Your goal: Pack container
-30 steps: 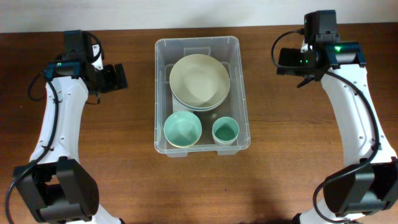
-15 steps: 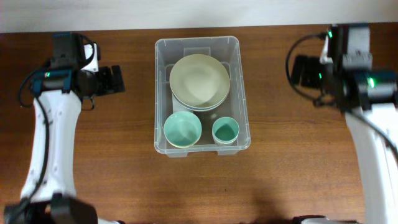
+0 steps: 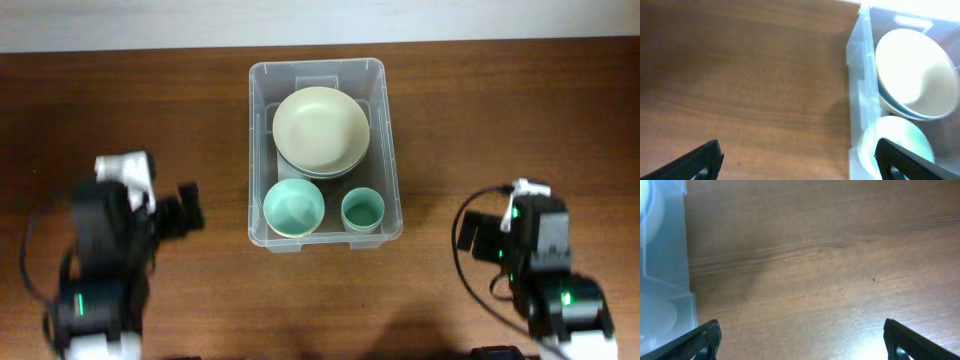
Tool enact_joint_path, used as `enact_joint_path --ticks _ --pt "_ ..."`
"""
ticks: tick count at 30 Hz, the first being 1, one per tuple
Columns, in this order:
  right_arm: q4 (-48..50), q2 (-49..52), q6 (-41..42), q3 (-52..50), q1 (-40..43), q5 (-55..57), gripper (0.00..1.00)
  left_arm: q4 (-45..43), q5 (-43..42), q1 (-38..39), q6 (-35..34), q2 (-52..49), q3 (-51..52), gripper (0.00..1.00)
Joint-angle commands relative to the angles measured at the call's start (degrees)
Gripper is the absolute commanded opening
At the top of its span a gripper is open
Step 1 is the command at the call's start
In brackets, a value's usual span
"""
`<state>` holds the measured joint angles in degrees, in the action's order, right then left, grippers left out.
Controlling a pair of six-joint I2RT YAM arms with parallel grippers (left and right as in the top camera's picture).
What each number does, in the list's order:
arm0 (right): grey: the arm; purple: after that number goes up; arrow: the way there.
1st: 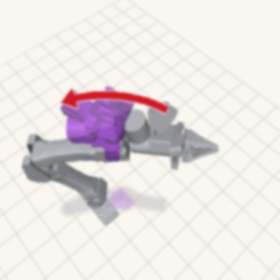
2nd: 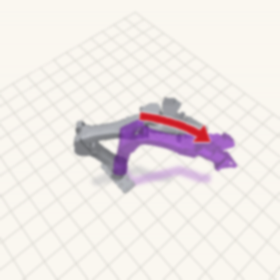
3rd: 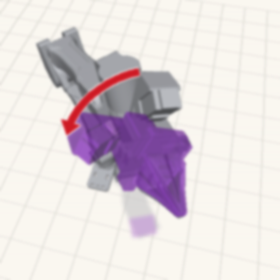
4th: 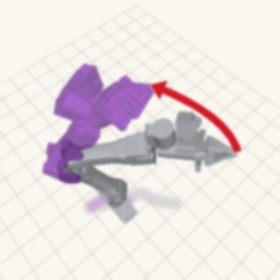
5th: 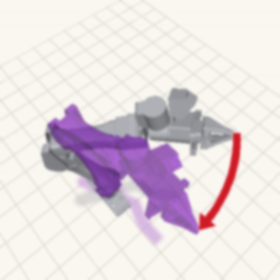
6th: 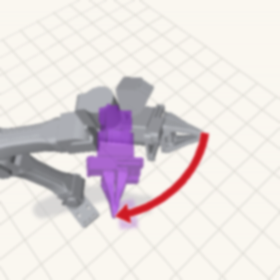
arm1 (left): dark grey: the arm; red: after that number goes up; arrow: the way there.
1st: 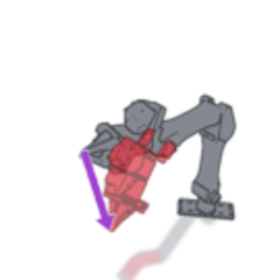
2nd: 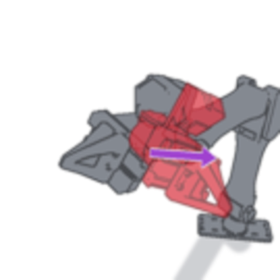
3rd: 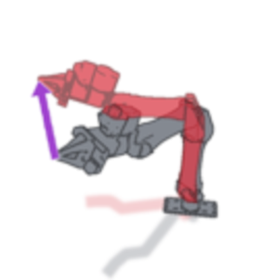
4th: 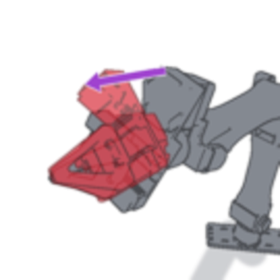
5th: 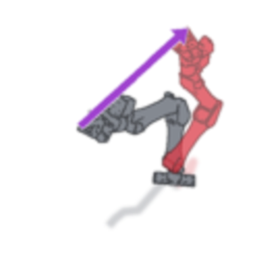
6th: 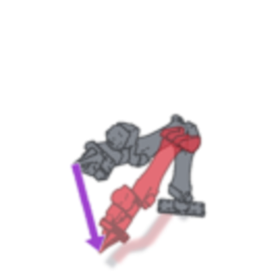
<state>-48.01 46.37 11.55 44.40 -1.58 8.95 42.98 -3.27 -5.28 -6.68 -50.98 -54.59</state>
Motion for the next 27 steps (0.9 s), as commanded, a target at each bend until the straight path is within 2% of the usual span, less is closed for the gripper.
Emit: enact_joint_path --ticks 1,5,8,14,27 --pt "0.9 -6.6 1.2 -4.1 -0.7 -1.0 0.99 -0.8 0.7 -0.2 -4.6 14.2 9.4 0.99" --pt "0.8 -8.7 1.2 -5.8 -0.7 -1.0 0.99 -0.4 0.7 -0.2 -4.6 23.8 14.5 0.99" --pt "0.7 -8.1 1.2 -5.8 -0.7 -1.2 0.99 0.6 0.7 -0.2 -4.6 27.2 15.3 0.99" --pt "0.7 -6.2 1.2 -5.8 -0.7 -1.2 0.99 3.4 0.7 -0.2 -4.6 27.8 15.3 1.0" --pt "0.7 -0.2 1.2 -5.9 -1.2 -1.3 0.99 3.4 0.7 -0.2 -4.6 27.8 15.3 0.99"
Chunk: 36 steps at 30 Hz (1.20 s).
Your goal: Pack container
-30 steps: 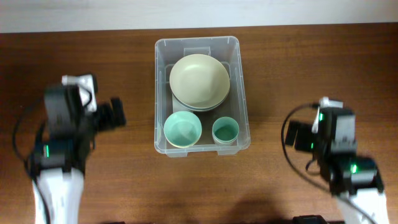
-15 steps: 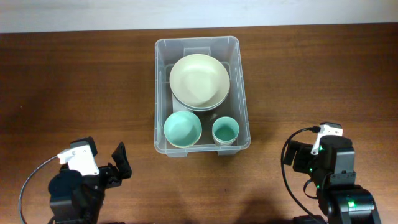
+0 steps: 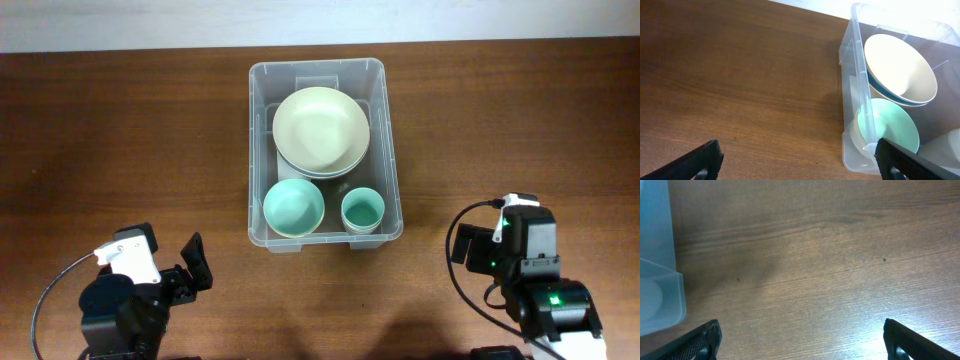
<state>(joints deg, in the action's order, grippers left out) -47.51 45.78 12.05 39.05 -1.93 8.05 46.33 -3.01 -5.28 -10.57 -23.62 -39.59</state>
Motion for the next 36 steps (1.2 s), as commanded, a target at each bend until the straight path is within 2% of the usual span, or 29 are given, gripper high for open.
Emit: enact_joint_path --ticks 1,4,14,20,22,30,34,36 --pt "0.2 -0.1 0.7 -0.5 -1.1 -0.3 0.99 0.0 0.4 -0.2 -0.7 0.5 0.3 0.99" --pt "-0.3 -3.0 0.7 -0.6 -2.0 -0.3 0.99 0.1 0.4 -0.2 -0.7 0.5 0.3 0.99" --pt "-2.8 -22.9 0.2 -3.8 -2.9 -1.2 0.99 0.0 0.4 -0.2 -0.7 0.5 0.3 1.0" --pt "-0.1 -31.8 -7.9 -10.4 -2.9 -6.6 0.99 0.0 0.4 -0.2 -0.7 0.5 0.3 0.99" --pt "6.3 -35.9 -12.6 -15.6 -2.9 -11.0 0.99 0.1 0.4 -0.2 -0.7 0.5 0.3 0.99" --pt "31.2 -42.9 -13.4 -27.1 -2.4 -11.9 0.99 0.0 0.4 -0.2 -0.7 0.5 0.3 0.99" --pt "40.9 -45.6 -16.9 -31.0 -1.0 -11.9 0.99 0.0 0.4 -0.2 -0.7 0.5 0.3 0.99" --pt "42.0 -45.6 -18.8 -31.9 -1.0 -11.9 0.99 0.1 0.4 -0.2 -0.7 0.5 0.3 0.99"
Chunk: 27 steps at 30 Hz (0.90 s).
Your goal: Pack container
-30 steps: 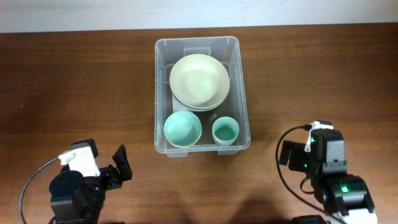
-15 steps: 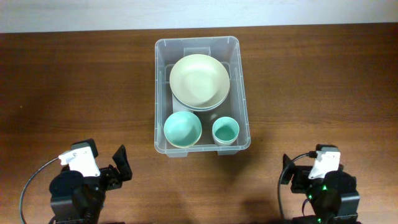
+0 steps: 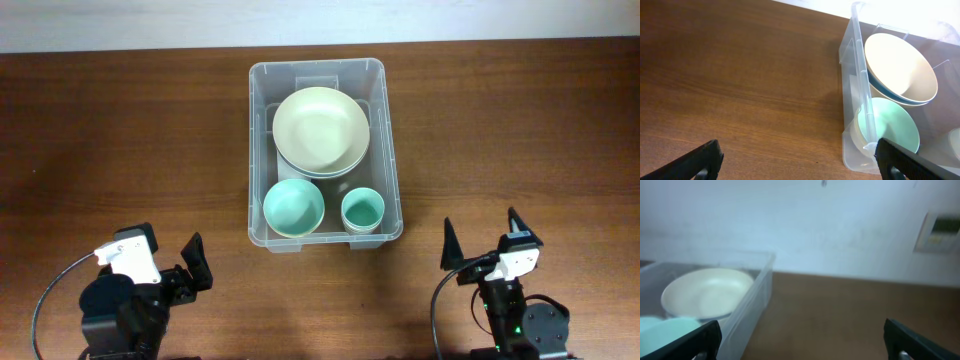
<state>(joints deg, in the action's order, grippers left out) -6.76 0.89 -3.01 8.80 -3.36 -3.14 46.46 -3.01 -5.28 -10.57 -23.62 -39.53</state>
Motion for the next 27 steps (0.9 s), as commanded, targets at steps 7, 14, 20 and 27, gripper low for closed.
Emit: enact_joint_path --ticks 7,14,20,27 --pt "4.8 -0.7 -5.6 -8.5 2.3 -0.8 0.99 -0.1 0.4 -0.2 -0.7 0.5 0.2 0.99" --pt "2.8 -0.7 0.0 -8.5 2.3 2.5 0.99 -0.1 0.4 -0.2 -0.7 0.5 0.2 0.99" --pt "2.3 -0.6 0.3 -8.5 2.3 2.5 0.99 -0.1 0.4 -0.2 -0.7 0.5 0.2 0.99" --pt "2.3 -0.6 0.3 -8.5 2.3 2.5 0.99 -0.1 0.4 -0.2 -0.7 0.5 0.2 0.99"
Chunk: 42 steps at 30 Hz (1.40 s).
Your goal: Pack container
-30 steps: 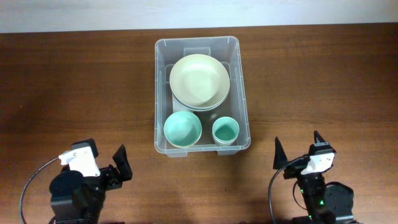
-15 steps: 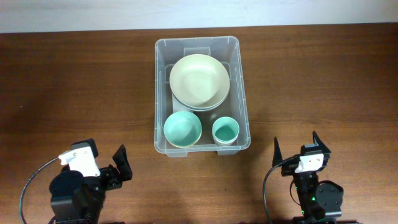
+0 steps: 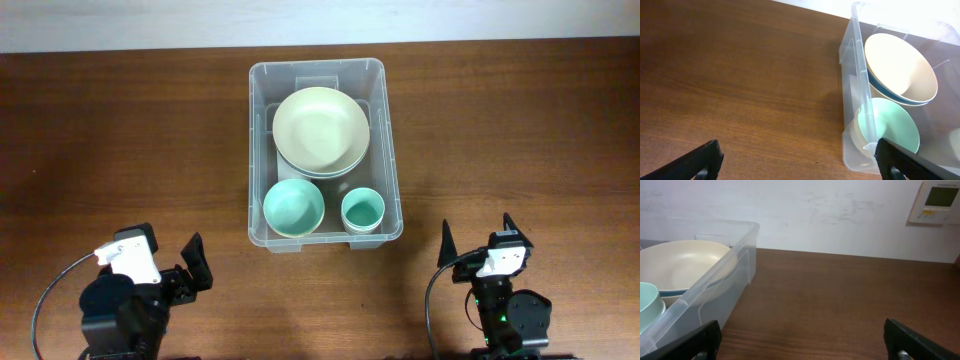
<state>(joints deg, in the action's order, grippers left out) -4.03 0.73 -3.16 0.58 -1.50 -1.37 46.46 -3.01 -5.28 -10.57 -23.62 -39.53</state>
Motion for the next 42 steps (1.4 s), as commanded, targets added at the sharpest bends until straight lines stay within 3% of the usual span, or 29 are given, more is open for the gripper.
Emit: enact_joint_path --ticks 1,17,21,28,33,36,38,40,42 --pt "-0.4 -0.4 0.5 -0.3 0.4 0.7 0.99 -0.1 0.4 -0.2 -0.7 0.5 0.2 0.99" --pt "-0.4 -0.4 0.5 -0.3 0.4 0.7 0.99 0.0 0.4 -0.2 -0.7 0.5 0.2 0.99" --pt "-0.4 -0.4 0.5 -0.3 0.4 0.7 0.99 3.7 0.8 -0.2 -0.4 1.6 1.5 0.99" --pt "-0.4 -0.4 0.5 -0.3 0.4 0.7 0.99 -31.5 -2.3 -0.1 17.4 20.9 28.0 0.99" --pt "-0.4 -0.4 0.5 -0.3 0.4 0.7 0.99 -52.1 -5.0 -0.1 25.8 23.3 39.1 0.99" --pt "-0.4 -0.4 0.5 -0.3 0.4 0.7 0.99 -48.9 -2.6 -0.1 25.6 23.3 39.1 0.99" --pt "-0.4 -0.4 0.5 -0.3 0.4 0.7 0.99 -47.6 1.2 -0.1 21.0 23.3 39.1 0.99" --pt "-0.4 -0.4 0.5 -0.3 0.4 0.7 0.99 -41.6 5.8 -0.1 11.1 23.3 39.1 0.99" --pt "-0.4 -0.4 0.5 -0.3 0.4 0.7 0.99 -41.8 5.7 -0.1 11.9 23.3 39.1 0.99"
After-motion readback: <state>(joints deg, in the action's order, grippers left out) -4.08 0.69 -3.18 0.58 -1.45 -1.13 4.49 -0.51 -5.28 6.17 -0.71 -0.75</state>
